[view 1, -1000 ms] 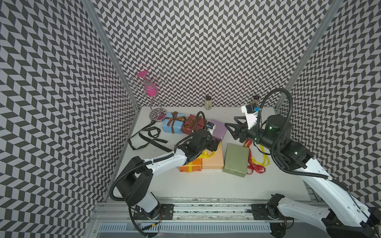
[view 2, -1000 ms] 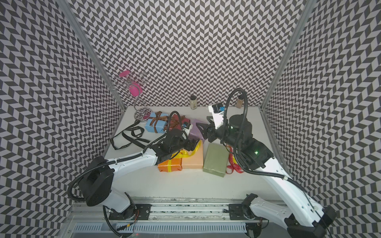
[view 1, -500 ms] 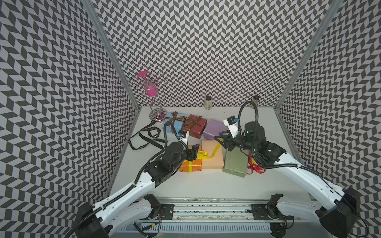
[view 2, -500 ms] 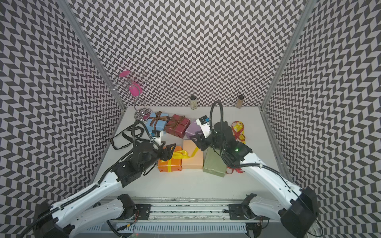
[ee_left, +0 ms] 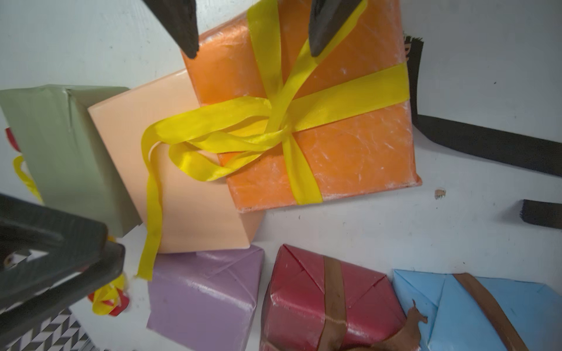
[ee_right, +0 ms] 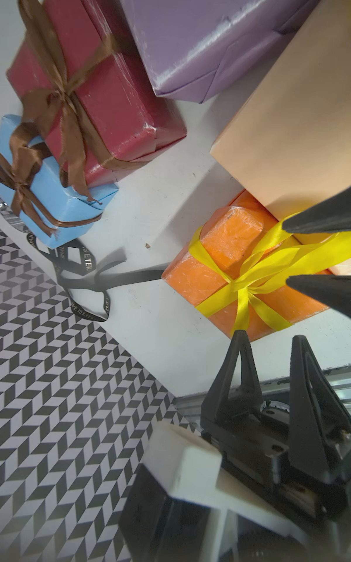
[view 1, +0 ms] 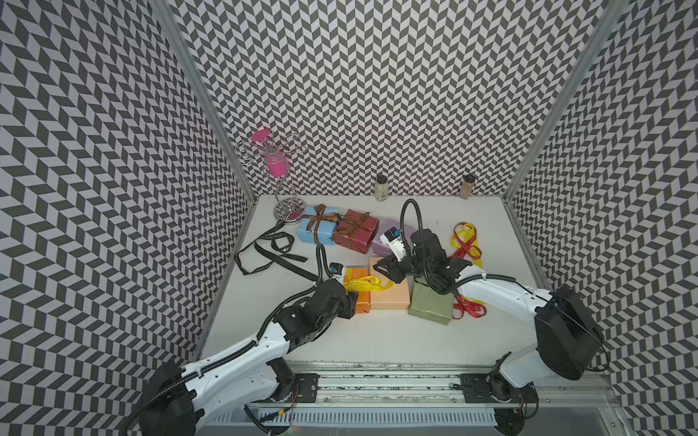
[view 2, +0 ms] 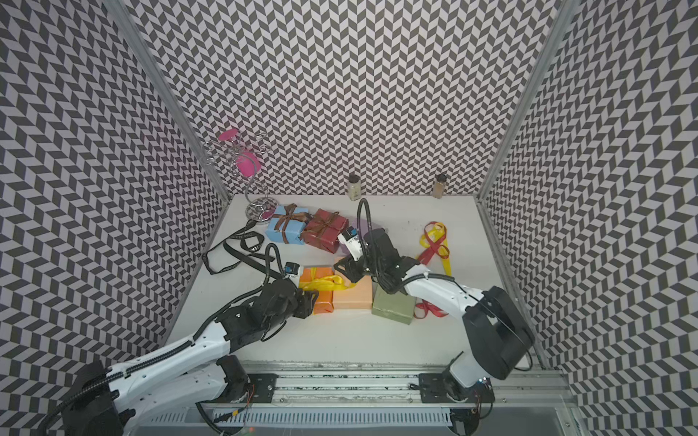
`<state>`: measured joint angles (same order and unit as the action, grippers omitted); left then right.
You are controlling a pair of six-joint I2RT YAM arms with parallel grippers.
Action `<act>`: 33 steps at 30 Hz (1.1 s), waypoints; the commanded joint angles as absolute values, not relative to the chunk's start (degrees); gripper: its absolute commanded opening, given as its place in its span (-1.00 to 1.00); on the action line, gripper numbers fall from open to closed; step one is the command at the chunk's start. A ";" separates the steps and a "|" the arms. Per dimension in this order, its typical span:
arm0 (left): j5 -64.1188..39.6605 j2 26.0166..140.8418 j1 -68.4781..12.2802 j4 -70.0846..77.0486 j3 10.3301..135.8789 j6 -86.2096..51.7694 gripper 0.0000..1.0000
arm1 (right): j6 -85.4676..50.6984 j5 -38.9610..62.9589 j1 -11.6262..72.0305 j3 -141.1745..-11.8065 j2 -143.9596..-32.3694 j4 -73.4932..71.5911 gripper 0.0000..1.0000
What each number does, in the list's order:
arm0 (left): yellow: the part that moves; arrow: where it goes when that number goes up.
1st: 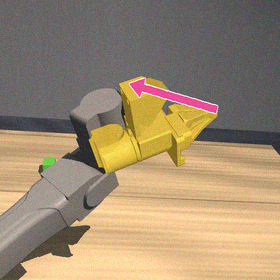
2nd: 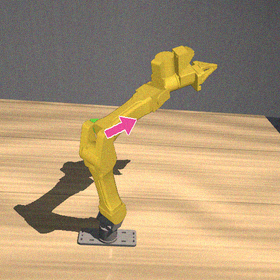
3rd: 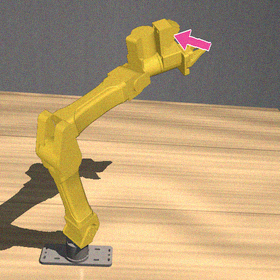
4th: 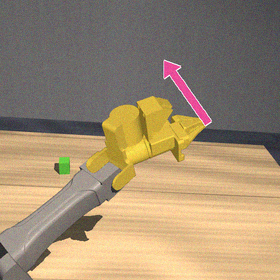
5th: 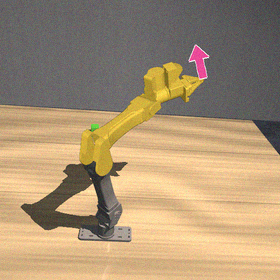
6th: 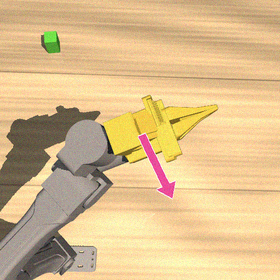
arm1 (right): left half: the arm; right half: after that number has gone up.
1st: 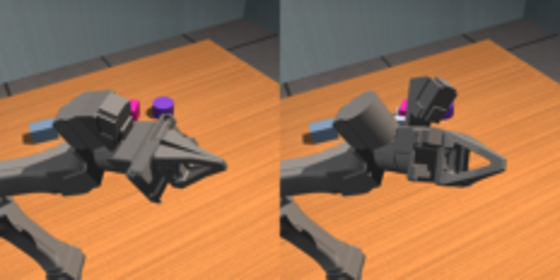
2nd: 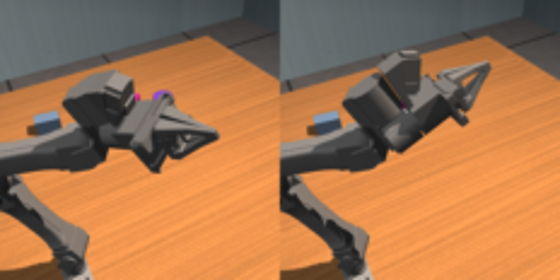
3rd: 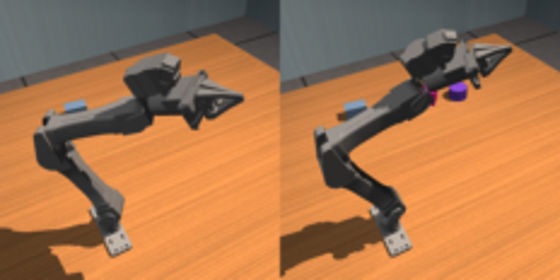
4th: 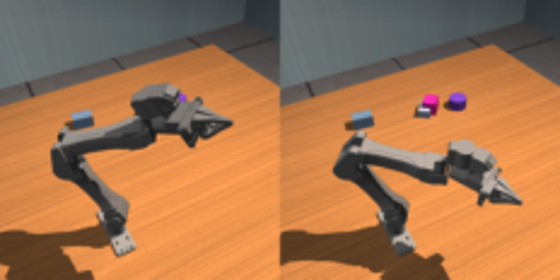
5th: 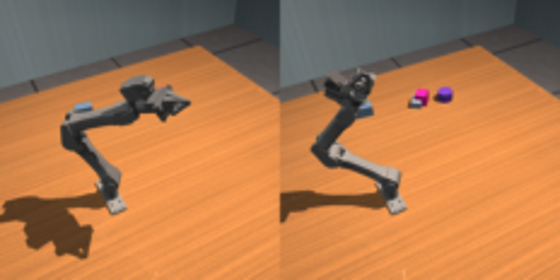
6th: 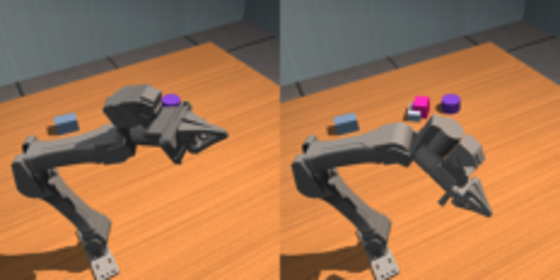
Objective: Untie the ribbon bows on the gift boxes
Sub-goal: Untie the ribbon from the gift box.
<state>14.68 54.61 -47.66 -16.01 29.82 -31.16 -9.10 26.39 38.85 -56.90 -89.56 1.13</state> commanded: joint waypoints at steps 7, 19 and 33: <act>18.97 56.38 -48.22 -17.66 31.37 -34.79 0.09 | -8.78 27.41 40.23 -59.15 -95.02 -3.73 -0.52; 16.78 60.21 -48.22 -15.67 32.63 -34.22 0.10 | -9.14 27.87 40.52 -60.82 -98.99 -4.92 -0.53; 18.04 66.55 -48.21 -12.74 33.31 -33.93 -0.37 | -9.36 27.16 40.52 -63.00 -102.67 -5.70 -0.54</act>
